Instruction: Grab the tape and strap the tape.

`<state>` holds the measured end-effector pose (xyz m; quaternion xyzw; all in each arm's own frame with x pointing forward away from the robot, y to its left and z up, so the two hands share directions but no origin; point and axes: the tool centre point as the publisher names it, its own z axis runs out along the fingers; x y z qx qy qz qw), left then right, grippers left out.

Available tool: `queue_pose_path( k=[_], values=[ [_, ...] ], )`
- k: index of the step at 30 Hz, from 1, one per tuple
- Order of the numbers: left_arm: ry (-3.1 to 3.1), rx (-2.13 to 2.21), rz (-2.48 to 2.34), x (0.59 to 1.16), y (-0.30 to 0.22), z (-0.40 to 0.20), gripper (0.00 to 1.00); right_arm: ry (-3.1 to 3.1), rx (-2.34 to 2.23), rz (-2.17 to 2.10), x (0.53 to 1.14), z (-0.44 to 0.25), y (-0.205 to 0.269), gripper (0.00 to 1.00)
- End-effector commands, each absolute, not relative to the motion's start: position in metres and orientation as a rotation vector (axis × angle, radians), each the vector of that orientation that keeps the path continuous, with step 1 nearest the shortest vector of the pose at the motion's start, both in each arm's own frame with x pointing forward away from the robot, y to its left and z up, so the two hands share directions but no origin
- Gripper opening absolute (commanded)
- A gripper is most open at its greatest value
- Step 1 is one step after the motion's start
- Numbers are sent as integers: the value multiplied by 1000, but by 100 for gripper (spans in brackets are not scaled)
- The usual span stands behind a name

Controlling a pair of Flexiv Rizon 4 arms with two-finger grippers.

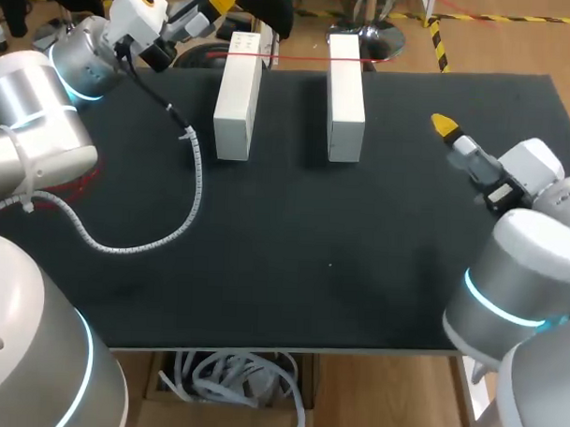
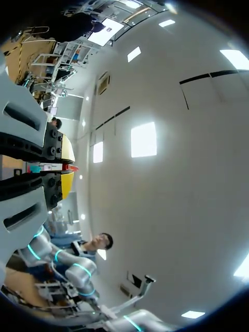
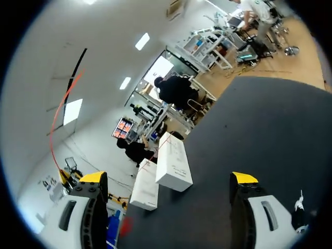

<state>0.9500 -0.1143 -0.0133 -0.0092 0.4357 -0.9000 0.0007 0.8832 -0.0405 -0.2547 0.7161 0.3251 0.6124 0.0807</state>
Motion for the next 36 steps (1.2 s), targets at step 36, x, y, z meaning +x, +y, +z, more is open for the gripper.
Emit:
queue_pose_path(
  k=[36],
  values=[
    [1367,-25,-2829,950,-114,-14,0,442,2216,2225,879,-250,-15,100]
  ],
)
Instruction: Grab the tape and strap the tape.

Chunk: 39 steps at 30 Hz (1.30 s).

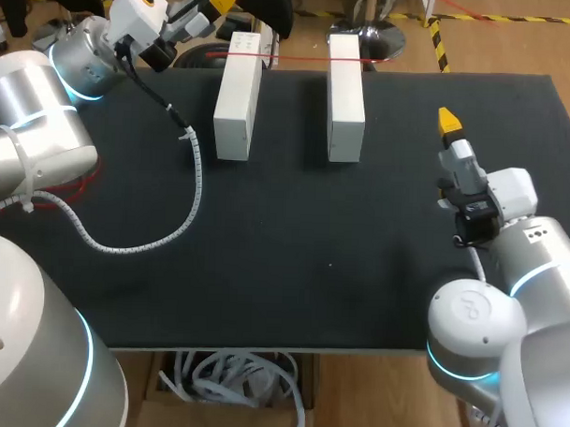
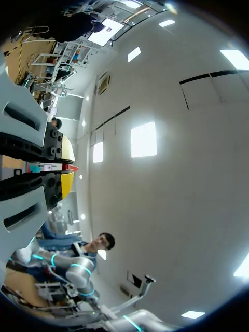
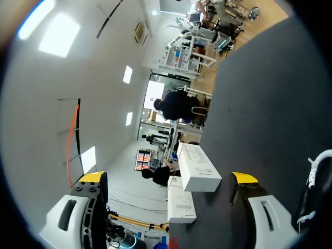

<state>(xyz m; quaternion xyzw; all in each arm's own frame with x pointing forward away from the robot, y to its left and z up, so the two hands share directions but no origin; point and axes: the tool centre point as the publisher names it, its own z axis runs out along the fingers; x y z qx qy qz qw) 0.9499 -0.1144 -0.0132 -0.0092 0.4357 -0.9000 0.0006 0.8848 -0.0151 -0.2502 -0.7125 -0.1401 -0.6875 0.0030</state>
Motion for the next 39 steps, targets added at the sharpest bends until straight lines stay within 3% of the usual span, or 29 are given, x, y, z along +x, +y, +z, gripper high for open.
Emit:
queue_pose_path(
  k=[1,17,39],
  values=[
    [1367,-25,-2829,950,-114,-14,0,-436,-2176,-2184,877,-247,-13,100],
    [1367,-25,-2829,950,-114,-14,0,-311,-2093,-2181,880,-212,-18,100],
    [1367,-25,-2829,950,-114,-14,0,-72,-1982,-2123,856,-158,18,100]
  ],
)
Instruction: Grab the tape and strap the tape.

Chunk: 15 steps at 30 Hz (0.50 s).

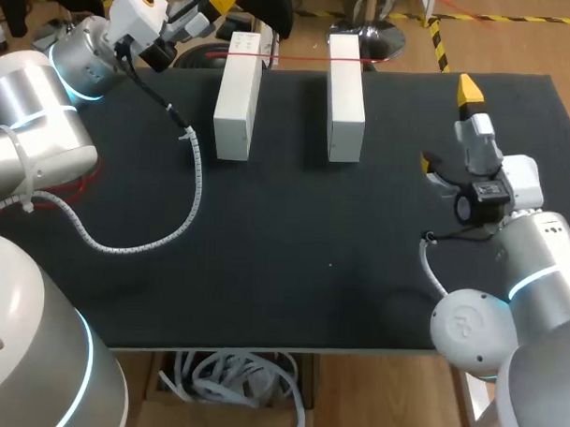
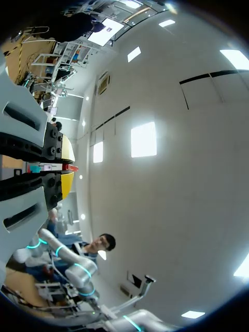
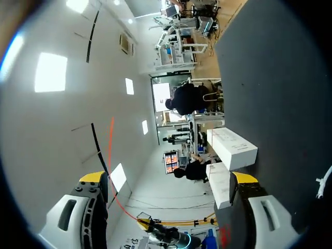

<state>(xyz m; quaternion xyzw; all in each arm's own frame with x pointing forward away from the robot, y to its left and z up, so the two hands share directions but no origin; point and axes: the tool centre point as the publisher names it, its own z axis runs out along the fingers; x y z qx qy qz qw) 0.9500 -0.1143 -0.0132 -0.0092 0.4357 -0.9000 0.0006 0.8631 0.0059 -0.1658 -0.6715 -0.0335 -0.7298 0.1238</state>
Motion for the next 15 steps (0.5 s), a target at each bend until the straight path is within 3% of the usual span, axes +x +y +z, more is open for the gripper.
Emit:
queue_pose_path(
  k=[1,15],
  values=[
    [1367,-25,-2829,950,-114,-14,0,-71,-1984,-2120,855,-157,20,100],
    [1367,-25,-2829,950,-114,-14,0,55,-1905,-2085,854,-140,39,100]
  ],
)
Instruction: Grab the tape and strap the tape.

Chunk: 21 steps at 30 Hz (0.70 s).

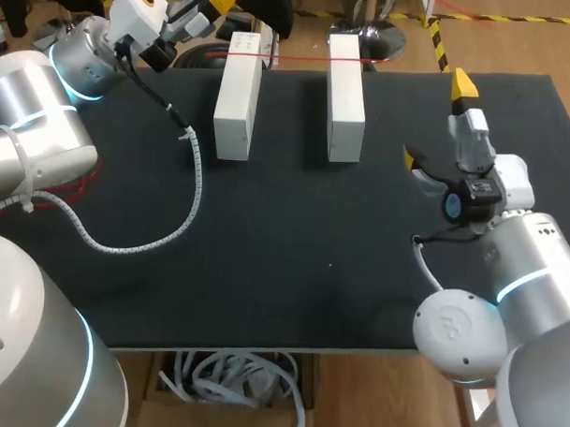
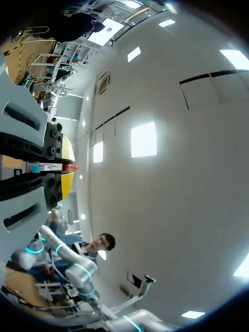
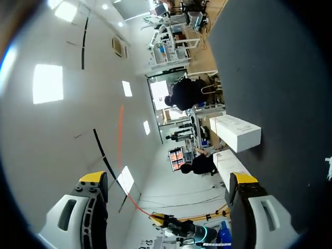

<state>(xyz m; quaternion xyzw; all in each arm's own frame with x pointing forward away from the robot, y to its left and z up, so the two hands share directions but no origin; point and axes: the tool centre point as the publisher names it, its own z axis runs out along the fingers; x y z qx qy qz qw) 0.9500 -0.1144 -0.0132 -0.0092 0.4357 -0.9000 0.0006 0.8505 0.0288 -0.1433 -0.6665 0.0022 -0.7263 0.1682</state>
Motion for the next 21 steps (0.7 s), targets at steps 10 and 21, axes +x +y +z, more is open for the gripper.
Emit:
queue_pose_path(
  k=[10,21],
  values=[
    [1367,-25,-2829,950,-114,-14,0,135,-1866,-2106,857,-112,33,100],
    [1367,-25,-2829,950,-114,-14,0,19,-1914,-2101,855,-103,30,100]
  ],
)
